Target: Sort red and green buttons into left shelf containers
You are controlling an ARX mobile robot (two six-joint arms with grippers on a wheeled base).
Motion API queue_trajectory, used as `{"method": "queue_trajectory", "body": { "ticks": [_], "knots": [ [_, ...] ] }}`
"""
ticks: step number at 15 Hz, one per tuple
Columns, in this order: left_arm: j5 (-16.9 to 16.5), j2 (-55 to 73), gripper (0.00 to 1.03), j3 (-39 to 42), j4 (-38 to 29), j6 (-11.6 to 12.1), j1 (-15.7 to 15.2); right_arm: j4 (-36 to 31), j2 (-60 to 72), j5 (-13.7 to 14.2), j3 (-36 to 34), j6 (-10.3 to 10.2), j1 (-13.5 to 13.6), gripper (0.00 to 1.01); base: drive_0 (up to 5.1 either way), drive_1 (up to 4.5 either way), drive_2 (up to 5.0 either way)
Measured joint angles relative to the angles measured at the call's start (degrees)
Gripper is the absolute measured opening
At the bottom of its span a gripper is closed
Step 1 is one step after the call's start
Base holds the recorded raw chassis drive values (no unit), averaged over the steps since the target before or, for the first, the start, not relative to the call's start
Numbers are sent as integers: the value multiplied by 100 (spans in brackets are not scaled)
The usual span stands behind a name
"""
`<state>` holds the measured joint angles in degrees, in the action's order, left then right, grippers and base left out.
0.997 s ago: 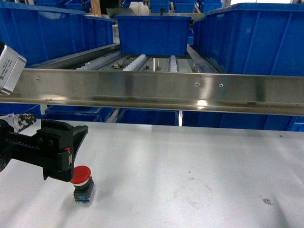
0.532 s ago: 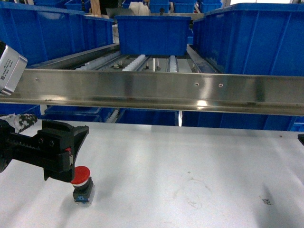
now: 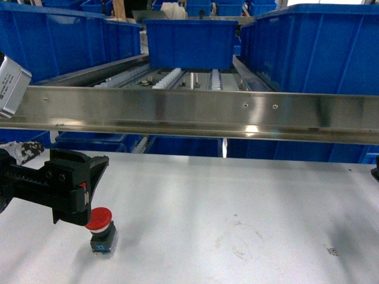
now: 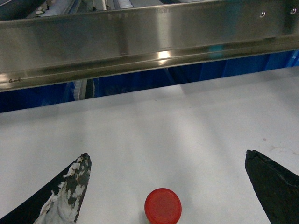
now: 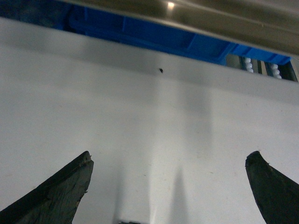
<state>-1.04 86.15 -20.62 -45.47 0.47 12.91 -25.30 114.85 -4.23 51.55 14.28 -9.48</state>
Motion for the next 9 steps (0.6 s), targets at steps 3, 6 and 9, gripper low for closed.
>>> {"method": "queue_trajectory", "body": {
  "ticks": [3, 6, 9],
  "knots": [
    [-4, 0, 98, 0, 0, 0, 2, 278, 490, 118, 323, 118, -120, 98, 0, 0, 0],
    [-2, 0, 98, 0, 0, 0, 0, 328, 695, 142, 511, 195, -184, 98, 0, 0, 0],
    [-2, 0, 98, 0, 0, 0, 0, 450, 870, 142, 518, 142, -170, 98, 0, 0, 0]
  ]
}}
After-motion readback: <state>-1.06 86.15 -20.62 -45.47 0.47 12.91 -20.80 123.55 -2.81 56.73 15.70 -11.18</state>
